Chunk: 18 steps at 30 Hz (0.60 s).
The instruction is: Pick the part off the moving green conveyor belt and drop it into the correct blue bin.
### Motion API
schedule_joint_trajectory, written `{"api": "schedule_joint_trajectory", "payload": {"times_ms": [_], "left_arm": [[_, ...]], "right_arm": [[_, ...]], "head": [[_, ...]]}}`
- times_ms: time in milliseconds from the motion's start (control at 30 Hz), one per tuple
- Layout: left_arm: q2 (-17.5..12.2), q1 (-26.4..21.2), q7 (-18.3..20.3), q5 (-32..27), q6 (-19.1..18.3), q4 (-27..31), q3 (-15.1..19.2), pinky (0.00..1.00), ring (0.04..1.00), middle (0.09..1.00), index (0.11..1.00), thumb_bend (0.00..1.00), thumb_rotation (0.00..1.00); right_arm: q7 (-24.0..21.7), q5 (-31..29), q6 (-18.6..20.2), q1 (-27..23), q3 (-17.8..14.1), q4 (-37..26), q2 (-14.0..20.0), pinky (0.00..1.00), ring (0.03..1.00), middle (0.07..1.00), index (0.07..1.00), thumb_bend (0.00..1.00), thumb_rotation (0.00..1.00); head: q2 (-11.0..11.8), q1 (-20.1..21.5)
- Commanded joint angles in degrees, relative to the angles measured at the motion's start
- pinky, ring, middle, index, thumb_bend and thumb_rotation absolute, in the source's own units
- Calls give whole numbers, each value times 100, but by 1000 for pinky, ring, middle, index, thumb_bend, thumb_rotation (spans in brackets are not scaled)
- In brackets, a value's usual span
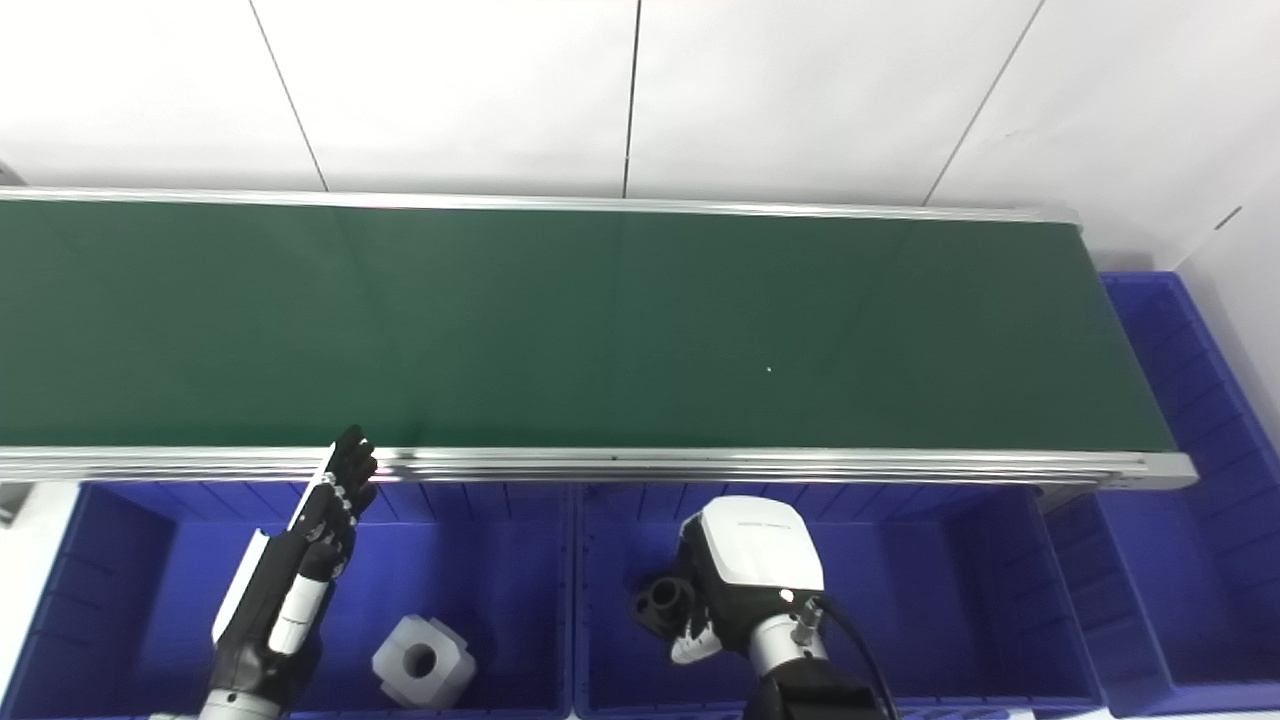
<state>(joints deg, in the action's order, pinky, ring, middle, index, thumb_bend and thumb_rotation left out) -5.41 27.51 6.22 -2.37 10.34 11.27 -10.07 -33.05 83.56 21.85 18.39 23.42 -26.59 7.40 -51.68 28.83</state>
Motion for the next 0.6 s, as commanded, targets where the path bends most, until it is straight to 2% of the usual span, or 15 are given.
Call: {"api": "schedule_joint_trajectory", "payload": {"times_ms": [0, 200, 233, 267, 300, 333, 367, 433, 467, 500, 567], "left_arm": [[-9, -23, 37, -6, 8, 228, 24, 1000, 1000, 1000, 1000, 816, 910], [26, -25, 26, 144, -40, 293, 19, 1000, 1000, 1000, 1000, 831, 906], [31, -29, 23, 175, -32, 296, 14, 1000, 1000, 1000, 1000, 820, 912], [42, -30, 18, 204, -32, 306, 11, 1000, 1000, 1000, 1000, 813, 916], [51, -28, 16, 224, -34, 314, 10, 1000, 1000, 1000, 1000, 812, 918], [62, -24, 17, 221, -39, 335, 9, 1000, 1000, 1000, 1000, 811, 919], [69, -19, 19, 218, -44, 352, 8, 1000, 1000, 1000, 1000, 807, 922], [79, -14, 30, 193, -67, 383, 4, 1000, 1000, 1000, 1000, 802, 923], [82, -13, 37, 176, -76, 394, 0, 1000, 1000, 1000, 1000, 801, 923], [84, -11, 42, 165, -89, 405, -2, 1000, 1000, 1000, 1000, 799, 923], [90, -3, 24, 219, -116, 430, -5, 1000, 999, 1000, 1000, 804, 926]], "right_arm": [[197, 93, -234, -63, -28, -13, -55, 118, 196, 470, 481, 530, 0], [559, 154, -321, -50, -14, 228, 46, 104, 175, 470, 481, 532, 0], [655, 158, -346, -41, -9, 267, 74, 133, 214, 450, 489, 522, 82], [540, 298, -348, -25, 1, 262, 80, 152, 239, 438, 494, 517, 133], [440, 404, -349, -11, 5, 252, 78, 213, 325, 546, 629, 712, 380], [266, 510, -364, 8, 6, 220, 73, 252, 379, 614, 714, 834, 535], [150, 580, -383, 24, 1, 195, 65, 347, 479, 658, 777, 933, 694], [-13, 665, -426, 45, -11, 158, 53, 460, 583, 693, 814, 990, 841], [-107, 686, -447, 47, -15, 136, 47, 470, 591, 696, 815, 993, 852], [-207, 678, -464, 47, -20, 112, 40, 546, 635, 710, 816, 997, 903], [-386, 568, -489, 49, -31, 49, 21, 657, 697, 751, 829, 1000, 944]], "head": [[3, -6], [-51, -136], [-51, -136], [-53, -151], [-53, -154], [-53, -155], [-62, -152], [-69, -158], [-75, -183], [-75, -183], [-76, -204]]}}
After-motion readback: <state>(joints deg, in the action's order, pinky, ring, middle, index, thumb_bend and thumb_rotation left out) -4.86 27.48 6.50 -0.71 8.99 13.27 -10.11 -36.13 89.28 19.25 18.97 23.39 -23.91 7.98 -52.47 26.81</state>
